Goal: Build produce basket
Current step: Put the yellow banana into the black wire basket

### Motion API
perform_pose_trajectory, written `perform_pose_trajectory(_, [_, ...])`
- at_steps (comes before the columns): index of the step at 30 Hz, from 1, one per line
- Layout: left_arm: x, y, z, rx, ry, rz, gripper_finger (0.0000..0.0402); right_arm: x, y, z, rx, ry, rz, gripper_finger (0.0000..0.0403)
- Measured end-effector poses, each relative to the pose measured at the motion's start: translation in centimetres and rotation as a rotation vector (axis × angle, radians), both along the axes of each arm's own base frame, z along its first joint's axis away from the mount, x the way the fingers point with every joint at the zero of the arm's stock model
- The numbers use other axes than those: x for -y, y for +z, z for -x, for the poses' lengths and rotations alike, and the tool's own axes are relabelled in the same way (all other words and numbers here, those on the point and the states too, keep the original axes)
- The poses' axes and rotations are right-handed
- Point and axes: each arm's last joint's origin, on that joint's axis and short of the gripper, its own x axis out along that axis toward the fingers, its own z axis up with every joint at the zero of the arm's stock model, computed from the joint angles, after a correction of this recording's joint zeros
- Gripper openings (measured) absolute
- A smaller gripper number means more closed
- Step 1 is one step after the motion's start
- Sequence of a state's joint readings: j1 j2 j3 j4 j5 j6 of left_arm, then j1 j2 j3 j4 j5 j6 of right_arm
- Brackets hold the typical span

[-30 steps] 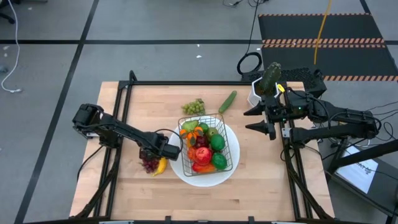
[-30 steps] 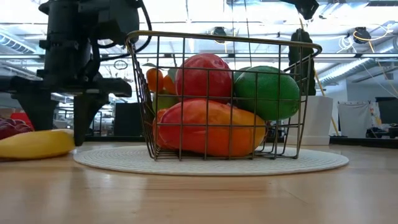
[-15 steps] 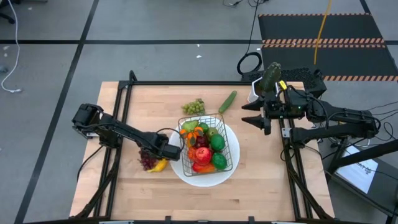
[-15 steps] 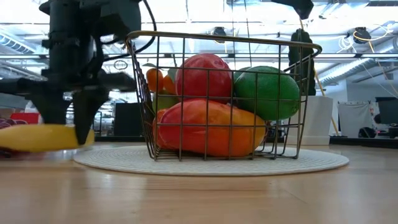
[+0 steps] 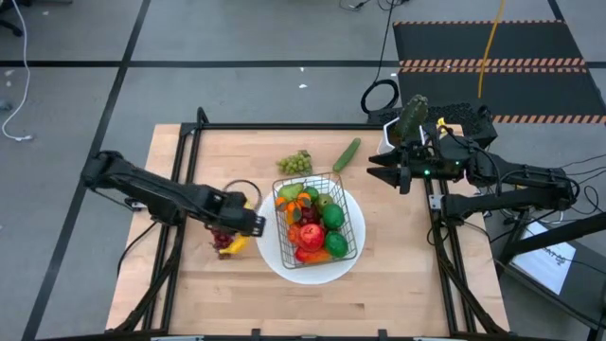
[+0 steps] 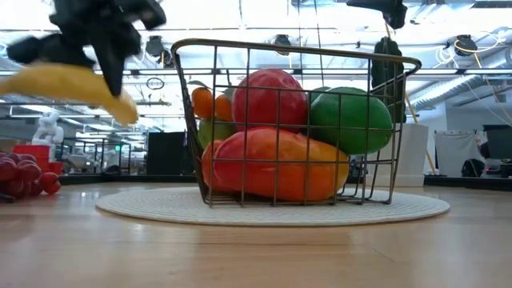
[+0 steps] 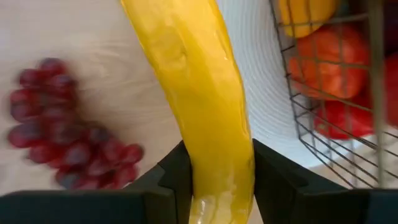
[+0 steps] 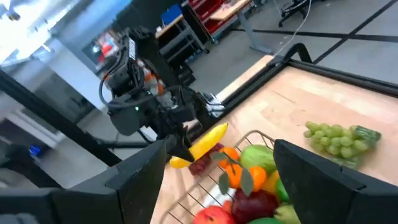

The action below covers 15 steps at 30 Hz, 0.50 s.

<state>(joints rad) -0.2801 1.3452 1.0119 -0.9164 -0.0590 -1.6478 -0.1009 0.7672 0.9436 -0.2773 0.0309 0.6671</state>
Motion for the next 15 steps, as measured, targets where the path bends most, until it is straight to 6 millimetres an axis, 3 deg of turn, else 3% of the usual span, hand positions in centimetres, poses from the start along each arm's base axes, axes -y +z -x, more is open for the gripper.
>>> perform_pose_trajectory(7, [-1.1,4.3,3.6,0.199,-0.03,-0.041,0.0149,0.0,0.1,-0.4,0.025,-0.016,-0.08,0.029])
perform_pose_trajectory(15, [-2.2,7.6,6.8,0.423,-0.062,-0.089,0.0151,-0.5,-0.3,-1.1,0.021,-0.016,-0.265,0.029])
